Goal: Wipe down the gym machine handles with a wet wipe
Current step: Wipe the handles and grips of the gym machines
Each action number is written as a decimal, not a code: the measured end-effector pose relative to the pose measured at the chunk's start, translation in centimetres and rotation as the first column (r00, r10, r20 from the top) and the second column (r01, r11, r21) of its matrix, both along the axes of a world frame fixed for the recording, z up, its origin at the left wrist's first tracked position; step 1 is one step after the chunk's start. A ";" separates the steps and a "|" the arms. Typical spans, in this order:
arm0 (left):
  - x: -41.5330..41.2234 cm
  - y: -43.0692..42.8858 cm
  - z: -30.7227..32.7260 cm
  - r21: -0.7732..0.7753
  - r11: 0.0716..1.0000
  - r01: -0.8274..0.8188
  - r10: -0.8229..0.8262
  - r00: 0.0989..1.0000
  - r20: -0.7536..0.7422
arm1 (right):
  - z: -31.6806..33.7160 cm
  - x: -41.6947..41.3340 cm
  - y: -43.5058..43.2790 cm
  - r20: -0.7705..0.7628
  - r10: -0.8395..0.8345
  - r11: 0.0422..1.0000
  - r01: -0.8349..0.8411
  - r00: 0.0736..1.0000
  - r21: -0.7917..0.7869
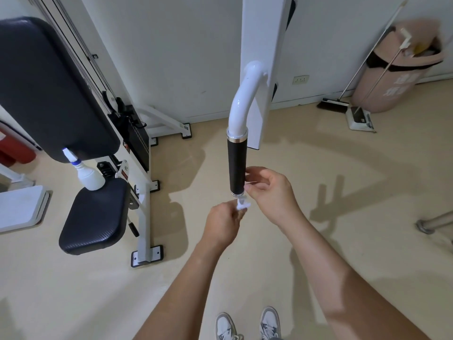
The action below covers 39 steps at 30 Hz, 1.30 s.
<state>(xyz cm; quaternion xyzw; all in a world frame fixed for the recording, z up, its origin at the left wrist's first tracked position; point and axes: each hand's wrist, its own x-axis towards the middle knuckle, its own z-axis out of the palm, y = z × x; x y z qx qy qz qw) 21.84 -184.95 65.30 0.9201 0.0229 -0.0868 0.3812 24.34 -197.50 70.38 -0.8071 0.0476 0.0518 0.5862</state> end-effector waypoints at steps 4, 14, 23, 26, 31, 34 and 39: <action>-2.2 -0.7 0.9 -0.058 0.998 0.001 0.004 0.996 0.090 | -1.4 -2.6 -0.6 -0.178 0.060 0.997 -0.052 0.982 0.051; -0.6 2.3 5.8 -0.163 0.973 -0.165 0.199 0.955 0.218 | -1.3 -1.3 4.1 0.168 -0.360 0.932 0.344 0.918 0.116; -0.2 2.1 5.6 -0.288 0.953 -0.099 0.170 0.958 0.233 | -3.0 -1.3 5.2 0.152 -0.437 0.897 0.417 0.887 0.145; -0.2 1.4 5.6 -0.343 0.923 -0.171 0.260 0.938 0.231 | -1.8 0.7 4.3 0.132 -0.306 0.952 0.302 0.943 0.051; 0.7 1.4 5.2 -0.345 0.893 -0.290 0.386 0.887 0.253 | -2.3 3.8 3.0 -0.031 0.038 0.999 -0.039 0.999 -0.028; 0.9 1.2 5.0 -0.346 0.888 -0.302 0.405 0.871 0.278 | -2.9 4.7 2.9 -0.143 0.088 0.996 -0.086 0.986 0.023; 0.7 0.5 5.0 -0.327 0.860 -0.391 0.476 0.846 0.240 | -2.7 1.7 0.2 -0.218 0.089 0.967 -0.033 0.972 0.251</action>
